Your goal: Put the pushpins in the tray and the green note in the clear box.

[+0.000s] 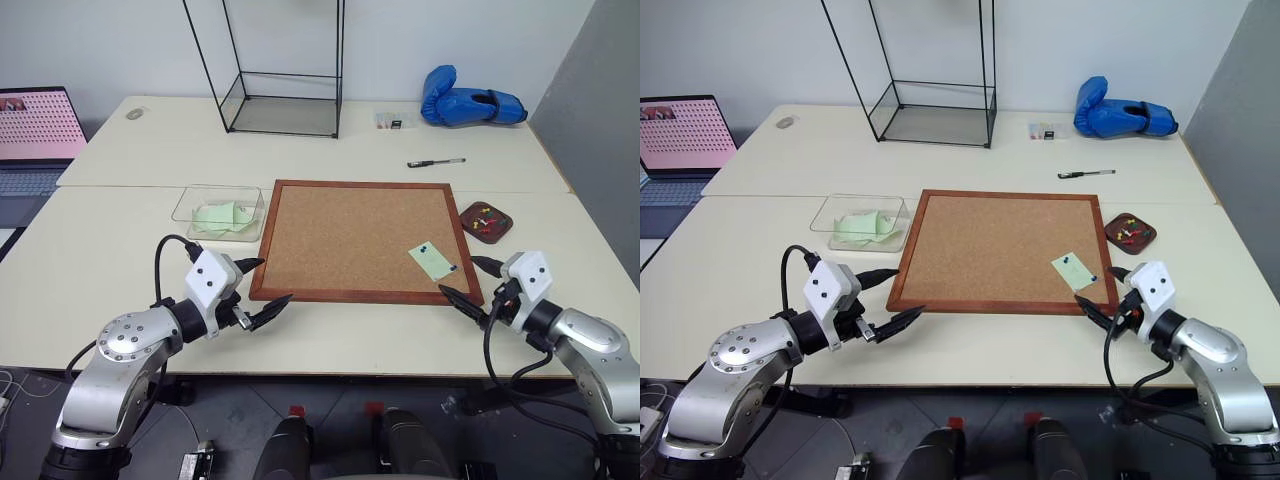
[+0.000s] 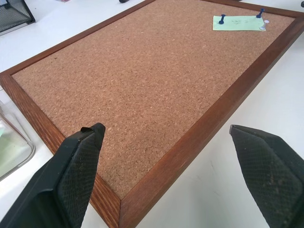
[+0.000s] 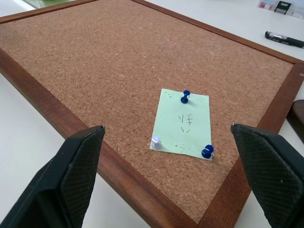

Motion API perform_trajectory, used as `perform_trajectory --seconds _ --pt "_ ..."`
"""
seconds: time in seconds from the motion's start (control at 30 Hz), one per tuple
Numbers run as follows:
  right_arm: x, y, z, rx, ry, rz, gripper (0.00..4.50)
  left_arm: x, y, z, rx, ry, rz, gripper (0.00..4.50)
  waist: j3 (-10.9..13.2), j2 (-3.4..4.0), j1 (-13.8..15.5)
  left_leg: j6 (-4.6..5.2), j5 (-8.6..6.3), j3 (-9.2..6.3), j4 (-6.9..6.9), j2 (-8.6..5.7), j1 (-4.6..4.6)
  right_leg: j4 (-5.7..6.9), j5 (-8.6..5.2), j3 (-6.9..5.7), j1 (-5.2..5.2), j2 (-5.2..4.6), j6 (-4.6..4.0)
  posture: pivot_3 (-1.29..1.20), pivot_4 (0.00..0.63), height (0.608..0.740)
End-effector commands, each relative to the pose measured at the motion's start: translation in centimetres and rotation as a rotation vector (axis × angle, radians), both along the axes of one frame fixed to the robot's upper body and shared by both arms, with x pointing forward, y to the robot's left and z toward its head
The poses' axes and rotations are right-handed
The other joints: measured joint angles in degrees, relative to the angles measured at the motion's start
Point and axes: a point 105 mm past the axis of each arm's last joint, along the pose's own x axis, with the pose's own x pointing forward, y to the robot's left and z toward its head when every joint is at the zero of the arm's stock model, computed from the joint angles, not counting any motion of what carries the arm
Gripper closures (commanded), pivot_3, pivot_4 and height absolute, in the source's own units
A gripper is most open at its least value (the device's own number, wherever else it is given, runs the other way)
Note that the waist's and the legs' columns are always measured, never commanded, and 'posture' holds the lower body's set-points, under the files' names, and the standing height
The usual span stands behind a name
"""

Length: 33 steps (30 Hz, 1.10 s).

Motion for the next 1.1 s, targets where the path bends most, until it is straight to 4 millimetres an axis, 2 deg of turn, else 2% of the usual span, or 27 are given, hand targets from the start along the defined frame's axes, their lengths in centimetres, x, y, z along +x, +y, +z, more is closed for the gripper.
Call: perform_trajectory --seconds 0.03,0.47,0.93,0.97,1.0,1.07,1.1 --pt "-0.2 0.3 1.1 0.008 -0.039 0.017 0.00 -0.1 -0.7 1.0 -0.011 -0.049 -0.033 0.02 0.00 0.00 0.00 0.00 0.00 0.00 0.00 0.00 0.00 0.00 0.00 0.00 0.00 0.00 0.00 0.00 0.150 0.740" --pt "-0.5 0.5 0.9 0.013 -0.024 0.030 0.00 0.1 -0.8 1.1 -0.012 -0.021 -0.036 0.02 0.00 0.00 0.00 0.00 0.00 0.01 0.00 0.00 0.01 0.00 -0.01 0.01 0.00 0.00 -0.01 0.00 0.150 0.740" --pt "-0.7 1.0 1.0 0.029 -0.019 0.044 0.00 0.6 -3.0 2.4 -0.084 -0.016 -0.151 0.02 0.00 0.00 -0.01 0.00 0.00 0.02 0.01 0.00 0.00 0.00 0.01 0.01 0.00 0.00 0.02 0.00 0.150 0.740" --pt "-0.8 1.0 1.0 0.030 -0.019 0.045 0.00 0.8 -3.3 2.4 -0.084 -0.018 -0.159 0.38 0.00 0.00 0.02 0.00 0.00 0.03 0.01 -0.01 0.00 0.00 0.01 0.02 0.00 0.00 0.02 0.00 0.150 0.740" --pt "-0.8 1.1 1.0 0.032 -0.019 0.046 0.00 1.1 -3.7 2.4 -0.086 -0.018 -0.175 0.45 0.00 0.00 0.04 0.00 0.00 0.01 0.01 -0.01 -0.01 0.00 0.02 0.00 0.00 0.00 0.03 0.00 0.150 0.740" --pt "-0.7 1.2 0.9 0.034 -0.020 0.047 0.00 1.5 -4.5 2.2 -0.072 -0.013 -0.208 0.95 0.00 0.00 0.05 0.00 0.00 0.03 0.01 -0.02 0.00 0.00 0.04 0.01 0.01 0.00 0.07 0.00 0.150 0.740" --pt "-0.7 1.3 1.0 0.036 -0.022 0.048 0.00 1.7 -4.9 2.1 -0.062 -0.013 -0.224 1.04 0.00 0.00 0.02 0.00 0.00 0.03 0.01 -0.02 0.00 0.00 0.04 0.01 0.01 0.00 0.08 0.00 0.150 0.740"
